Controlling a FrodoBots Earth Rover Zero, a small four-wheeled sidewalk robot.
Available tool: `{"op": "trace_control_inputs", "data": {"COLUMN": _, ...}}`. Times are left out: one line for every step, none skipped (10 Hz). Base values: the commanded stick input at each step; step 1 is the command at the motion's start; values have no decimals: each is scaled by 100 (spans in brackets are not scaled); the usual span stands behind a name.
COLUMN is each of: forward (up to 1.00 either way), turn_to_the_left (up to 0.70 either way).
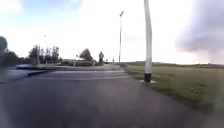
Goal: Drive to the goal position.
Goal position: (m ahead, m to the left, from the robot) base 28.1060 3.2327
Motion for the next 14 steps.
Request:
{"op": "trace_control_inputs", "data": {"forward": 45, "turn_to_the_left": -9}}
{"op": "trace_control_inputs", "data": {"forward": 45, "turn_to_the_left": -11}}
{"op": "trace_control_inputs", "data": {"forward": 45, "turn_to_the_left": -27}}
{"op": "trace_control_inputs", "data": {"forward": 45, "turn_to_the_left": -27}}
{"op": "trace_control_inputs", "data": {"forward": 45, "turn_to_the_left": -27}}
{"op": "trace_control_inputs", "data": {"forward": 45, "turn_to_the_left": -27}}
{"op": "trace_control_inputs", "data": {"forward": 45, "turn_to_the_left": -27}}
{"op": "trace_control_inputs", "data": {"forward": 45, "turn_to_the_left": -11}}
{"op": "trace_control_inputs", "data": {"forward": 45, "turn_to_the_left": 0}}
{"op": "trace_control_inputs", "data": {"forward": 45, "turn_to_the_left": 0}}
{"op": "trace_control_inputs", "data": {"forward": 45, "turn_to_the_left": 0}}
{"op": "trace_control_inputs", "data": {"forward": 45, "turn_to_the_left": 0}}
{"op": "trace_control_inputs", "data": {"forward": 45, "turn_to_the_left": 0}}
{"op": "trace_control_inputs", "data": {"forward": 45, "turn_to_the_left": 0}}
